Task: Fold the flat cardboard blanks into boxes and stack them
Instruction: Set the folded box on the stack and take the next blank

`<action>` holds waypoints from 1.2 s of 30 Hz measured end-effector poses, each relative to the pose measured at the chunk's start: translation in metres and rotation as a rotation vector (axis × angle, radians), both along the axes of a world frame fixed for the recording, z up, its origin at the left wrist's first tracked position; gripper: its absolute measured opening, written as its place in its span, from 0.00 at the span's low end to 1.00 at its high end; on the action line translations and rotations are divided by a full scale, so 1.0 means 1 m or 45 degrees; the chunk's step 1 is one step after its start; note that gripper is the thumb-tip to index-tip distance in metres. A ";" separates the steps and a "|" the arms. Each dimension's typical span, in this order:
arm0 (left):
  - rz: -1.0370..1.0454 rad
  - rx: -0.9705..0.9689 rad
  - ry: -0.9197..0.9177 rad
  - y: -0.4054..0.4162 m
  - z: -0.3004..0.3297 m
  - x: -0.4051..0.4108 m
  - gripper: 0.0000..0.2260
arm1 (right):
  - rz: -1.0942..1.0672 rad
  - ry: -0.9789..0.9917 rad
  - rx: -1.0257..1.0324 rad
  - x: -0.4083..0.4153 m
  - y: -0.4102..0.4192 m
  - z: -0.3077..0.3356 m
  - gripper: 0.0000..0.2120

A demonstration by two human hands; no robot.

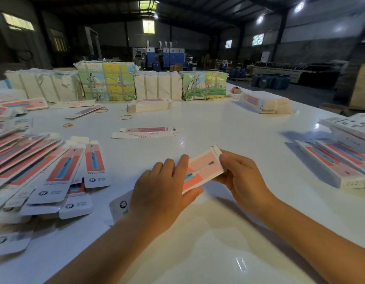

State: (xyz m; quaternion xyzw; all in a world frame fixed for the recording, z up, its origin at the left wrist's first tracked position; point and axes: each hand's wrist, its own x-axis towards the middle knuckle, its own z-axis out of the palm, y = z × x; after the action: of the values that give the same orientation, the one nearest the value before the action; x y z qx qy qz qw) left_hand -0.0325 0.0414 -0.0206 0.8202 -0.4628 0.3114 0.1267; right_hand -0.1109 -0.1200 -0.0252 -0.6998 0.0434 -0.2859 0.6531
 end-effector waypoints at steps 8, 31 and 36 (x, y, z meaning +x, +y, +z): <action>-0.032 -0.012 -0.050 0.001 -0.004 0.002 0.30 | -0.074 -0.076 -0.063 -0.005 0.007 0.005 0.29; -0.006 -0.152 0.105 0.005 0.003 0.006 0.31 | -0.147 0.036 -0.418 -0.009 0.014 -0.004 0.21; -0.067 -0.143 0.101 0.009 0.002 0.013 0.32 | -0.248 0.091 -0.968 -0.013 0.014 -0.006 0.27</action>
State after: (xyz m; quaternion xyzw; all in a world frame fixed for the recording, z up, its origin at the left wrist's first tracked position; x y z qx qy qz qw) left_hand -0.0198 0.0501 -0.0184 0.8110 -0.4607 0.3007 0.1990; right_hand -0.1241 -0.1063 -0.0314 -0.8940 0.0233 -0.3178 0.3152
